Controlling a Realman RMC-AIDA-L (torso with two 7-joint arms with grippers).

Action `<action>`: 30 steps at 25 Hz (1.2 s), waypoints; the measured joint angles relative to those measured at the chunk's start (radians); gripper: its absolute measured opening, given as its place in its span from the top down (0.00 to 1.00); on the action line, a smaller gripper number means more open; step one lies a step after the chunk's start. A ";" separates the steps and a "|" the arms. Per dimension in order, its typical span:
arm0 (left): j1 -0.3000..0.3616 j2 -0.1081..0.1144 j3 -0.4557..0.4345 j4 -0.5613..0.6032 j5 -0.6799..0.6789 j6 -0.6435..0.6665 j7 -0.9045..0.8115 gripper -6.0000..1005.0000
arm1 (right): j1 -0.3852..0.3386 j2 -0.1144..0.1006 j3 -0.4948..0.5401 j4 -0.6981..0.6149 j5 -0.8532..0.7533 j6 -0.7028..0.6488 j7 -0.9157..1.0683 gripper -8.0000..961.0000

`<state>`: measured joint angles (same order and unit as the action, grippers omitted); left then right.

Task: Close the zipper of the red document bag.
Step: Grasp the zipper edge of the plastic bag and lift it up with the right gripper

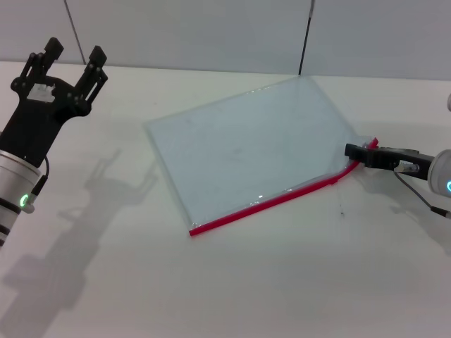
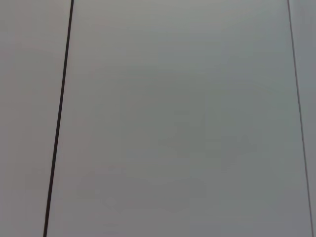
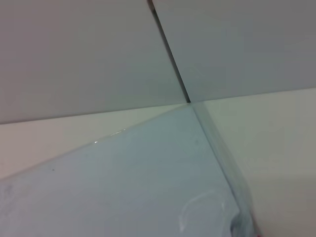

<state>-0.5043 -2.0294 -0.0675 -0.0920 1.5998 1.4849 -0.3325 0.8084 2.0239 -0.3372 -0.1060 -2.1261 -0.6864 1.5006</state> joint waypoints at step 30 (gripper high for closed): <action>-0.042 0.000 0.000 0.006 0.145 -0.060 0.000 0.25 | 0.009 0.004 -0.004 -0.004 0.008 -0.103 -0.003 0.92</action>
<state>-0.5460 -2.0295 -0.0675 -0.0863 1.7449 1.4252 -0.3321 0.8172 2.0284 -0.3416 -0.1101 -2.1180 -0.7893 1.4972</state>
